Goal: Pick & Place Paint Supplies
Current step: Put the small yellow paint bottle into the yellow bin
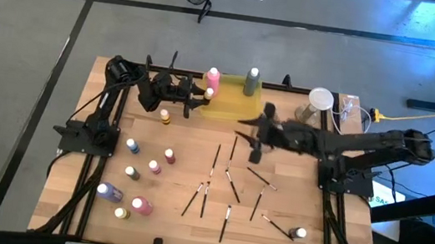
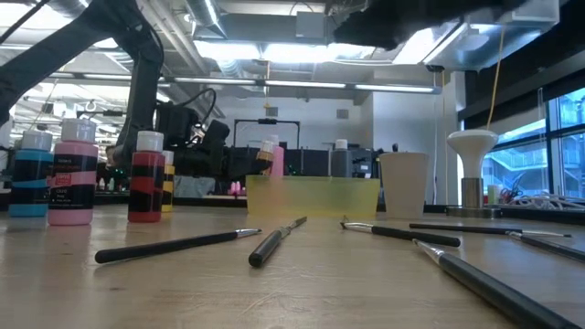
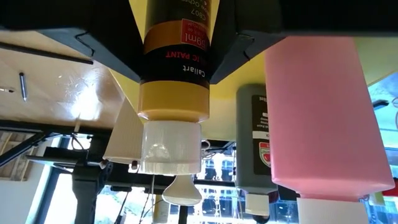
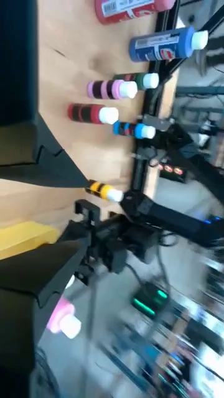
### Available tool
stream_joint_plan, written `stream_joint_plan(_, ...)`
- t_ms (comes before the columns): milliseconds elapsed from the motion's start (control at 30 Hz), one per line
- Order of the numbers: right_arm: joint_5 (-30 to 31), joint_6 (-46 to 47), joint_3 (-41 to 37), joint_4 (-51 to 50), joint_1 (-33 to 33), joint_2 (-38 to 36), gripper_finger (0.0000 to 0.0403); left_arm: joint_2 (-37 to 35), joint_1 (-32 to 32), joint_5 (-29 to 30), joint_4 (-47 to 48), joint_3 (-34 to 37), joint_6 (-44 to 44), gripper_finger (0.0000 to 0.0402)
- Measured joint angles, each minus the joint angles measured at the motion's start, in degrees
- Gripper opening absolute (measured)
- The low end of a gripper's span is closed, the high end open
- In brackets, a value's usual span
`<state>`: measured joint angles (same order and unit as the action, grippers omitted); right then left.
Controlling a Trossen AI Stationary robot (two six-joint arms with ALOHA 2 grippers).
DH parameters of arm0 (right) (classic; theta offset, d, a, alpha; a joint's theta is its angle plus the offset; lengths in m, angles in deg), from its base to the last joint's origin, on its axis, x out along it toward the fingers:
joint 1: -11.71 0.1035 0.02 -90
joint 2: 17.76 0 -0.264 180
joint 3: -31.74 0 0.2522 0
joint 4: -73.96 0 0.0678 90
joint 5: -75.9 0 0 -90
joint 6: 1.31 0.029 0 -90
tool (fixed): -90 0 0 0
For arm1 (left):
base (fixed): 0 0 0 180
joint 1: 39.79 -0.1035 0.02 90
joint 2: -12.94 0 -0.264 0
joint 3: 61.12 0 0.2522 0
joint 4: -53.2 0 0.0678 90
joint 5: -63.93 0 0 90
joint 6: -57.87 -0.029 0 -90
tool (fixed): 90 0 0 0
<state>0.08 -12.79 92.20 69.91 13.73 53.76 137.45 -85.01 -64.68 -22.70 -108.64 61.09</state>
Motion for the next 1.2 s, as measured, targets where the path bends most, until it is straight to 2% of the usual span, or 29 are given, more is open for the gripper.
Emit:
stream_joint_plan(133,-6.1,2.7,4.4,-2.0,-5.9,3.9,0.0142,0.0,0.1,0.1,0.0,0.0,0.0,0.0169)
stream_joint_plan(267,-8.7,8.4,5.3,-0.6,-11.2,7.4,0.0131,0.0,0.1,0.0,0.0,0.0,0.3,0.0168)
stream_joint_plan(500,-13.6,10.0,5.3,10.8,-16.3,17.5,0.0103,0.0,0.1,0.0,0.0,0.0,0.1,0.0169)
stream_joint_plan(633,-13.4,11.2,7.3,14.3,-18.4,24.6,0.009,0.0,0.1,0.0,-0.1,0.0,0.0,0.017)
stream_joint_plan(800,-12.9,15.1,12.5,10.0,-20.0,31.1,0.0073,0.0,0.1,0.0,-0.1,0.0,-0.5,0.017)
stream_joint_plan(1067,-7.8,15.7,15.8,3.3,-20.0,31.9,0.0009,0.0,0.1,0.0,-0.1,0.0,-0.9,0.0171)
stream_joint_plan(1200,-7.8,16.9,15.9,2.0,-20.3,31.9,0.0004,0.0,0.2,0.1,-0.1,0.0,-1.0,0.0171)
